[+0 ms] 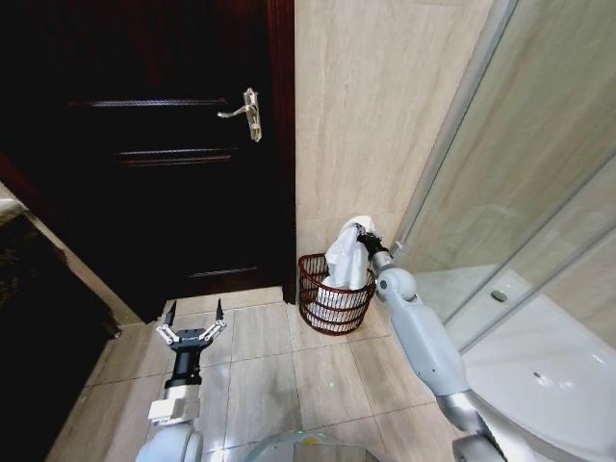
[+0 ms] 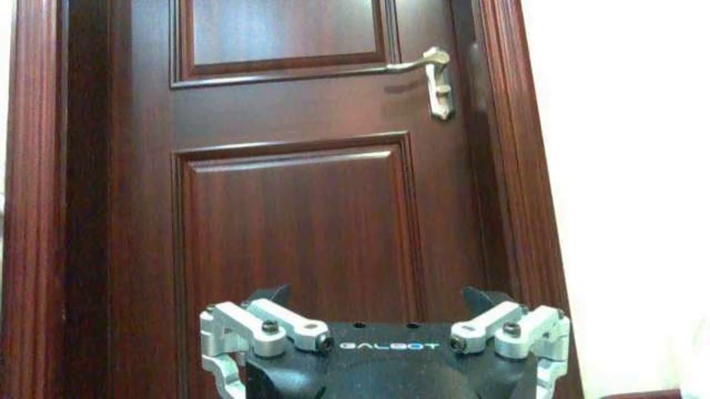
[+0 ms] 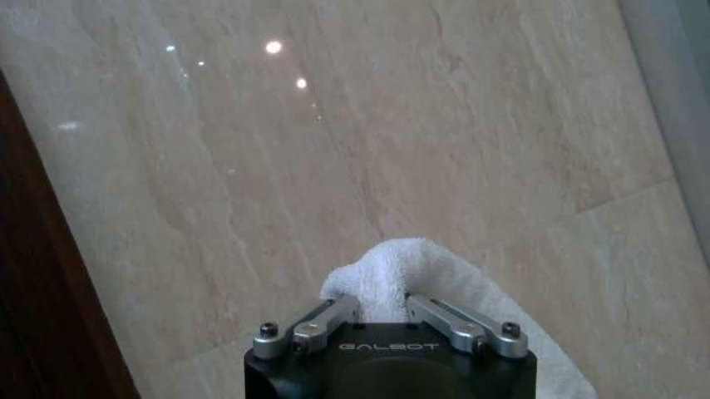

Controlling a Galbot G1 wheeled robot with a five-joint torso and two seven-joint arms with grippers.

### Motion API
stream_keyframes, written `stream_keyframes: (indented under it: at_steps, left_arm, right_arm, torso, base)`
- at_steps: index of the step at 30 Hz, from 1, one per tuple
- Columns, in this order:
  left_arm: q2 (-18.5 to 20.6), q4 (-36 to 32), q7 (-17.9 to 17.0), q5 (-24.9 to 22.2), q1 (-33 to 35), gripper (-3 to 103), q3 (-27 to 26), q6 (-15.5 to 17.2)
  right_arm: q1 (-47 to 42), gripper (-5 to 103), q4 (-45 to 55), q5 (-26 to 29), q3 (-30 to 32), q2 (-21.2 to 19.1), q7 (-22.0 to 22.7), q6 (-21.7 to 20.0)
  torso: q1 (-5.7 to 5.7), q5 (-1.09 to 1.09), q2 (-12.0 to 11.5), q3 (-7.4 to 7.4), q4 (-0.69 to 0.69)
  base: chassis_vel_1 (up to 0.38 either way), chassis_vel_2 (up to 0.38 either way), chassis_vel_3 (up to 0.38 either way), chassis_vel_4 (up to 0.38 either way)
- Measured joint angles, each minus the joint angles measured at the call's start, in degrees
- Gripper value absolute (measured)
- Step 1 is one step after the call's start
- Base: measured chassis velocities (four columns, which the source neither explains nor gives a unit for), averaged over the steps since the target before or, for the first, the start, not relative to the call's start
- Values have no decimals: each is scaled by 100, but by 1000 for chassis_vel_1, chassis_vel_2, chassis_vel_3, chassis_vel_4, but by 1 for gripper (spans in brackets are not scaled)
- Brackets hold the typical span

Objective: Discard the used towel into the hamper.

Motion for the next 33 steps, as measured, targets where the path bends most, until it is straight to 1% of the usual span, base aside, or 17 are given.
stream_keyframes:
  at_steps: [8,12,14,15,19,21,23,24,25,27,28,29,31,32,33]
  left_arm:
    - [-26,99,0,8,-61,100,26,2]
    - [-27,137,-3,-3,-87,100,35,-2]
    - [-3,123,-6,-67,-117,100,34,26]
    - [-3,123,-6,-67,-117,100,34,26]
    - [37,147,-19,-113,-209,100,8,108]
    - [37,172,-23,-110,-233,100,7,111]
    - [46,221,-52,-112,-291,100,22,108]
    - [46,221,-52,-112,-291,100,22,108]
    - [69,226,-93,-113,-308,100,44,132]
    - [136,196,-167,-173,-318,100,79,216]
    - [136,196,-167,-173,-318,100,79,216]
    - [174,155,-186,-225,-319,100,83,250]
    - [231,76,-205,-333,-333,100,51,296]
    - [240,34,-210,-383,-342,100,16,306]
    - [240,34,-210,-383,-342,100,16,306]
  right_arm:
    - [83,4,-161,-3,-23,50,-55,23]
    - [139,4,-326,-43,-23,127,-71,75]
    - [160,4,-377,-129,-48,191,-71,89]
    - [160,4,-377,-129,-48,191,-71,89]
    - [181,4,-414,-222,-78,251,10,66]
    - [203,4,-422,-216,-106,238,73,20]
    - [232,4,-357,-133,-192,143,327,-224]
    - [232,4,-357,-133,-192,143,327,-224]
    - [232,4,-237,-34,-257,51,520,-425]
    - [232,4,80,374,-382,-172,909,-902]
    - [232,4,80,374,-382,-172,909,-902]
    - [240,4,246,716,-435,-302,1062,-1215]
    - [351,4,387,1209,-552,-489,1298,-1709]
    - [433,4,384,1374,-631,-555,1420,-1855]
    - [433,4,384,1374,-631,-555,1420,-1855]
  torso:
    - [-53,-1,-157,-107,0]
    - [-80,0,-240,-161,0]
    - [-104,-1,-319,-217,0]
    - [-104,-1,-319,-217,0]
    - [-136,0,-435,-301,0]
    - [-142,0,-459,-317,1]
    - [-154,-1,-505,-351,1]
    - [-154,-1,-505,-351,1]
    - [-157,0,-517,-360,1]
    - [-159,-2,-525,-368,0]
    - [-159,-2,-525,-368,0]
    - [-159,-1,-525,-369,-1]
    - [-160,0,-525,-368,-1]
    - [-159,-1,-523,-367,-1]
    - [-159,-1,-523,-367,-1]
  base:
    - [0,0,0,0]
    - [0,0,0,0]
    - [0,0,0,0]
    - [0,0,0,0]
    - [0,0,0,0]
    - [0,0,0,0]
    - [0,0,0,0]
    - [0,0,0,0]
    - [0,0,0,0]
    - [0,0,0,0]
    - [0,0,0,0]
    - [0,0,0,0]
    - [0,0,0,0]
    - [0,0,0,0]
    - [0,0,0,0]
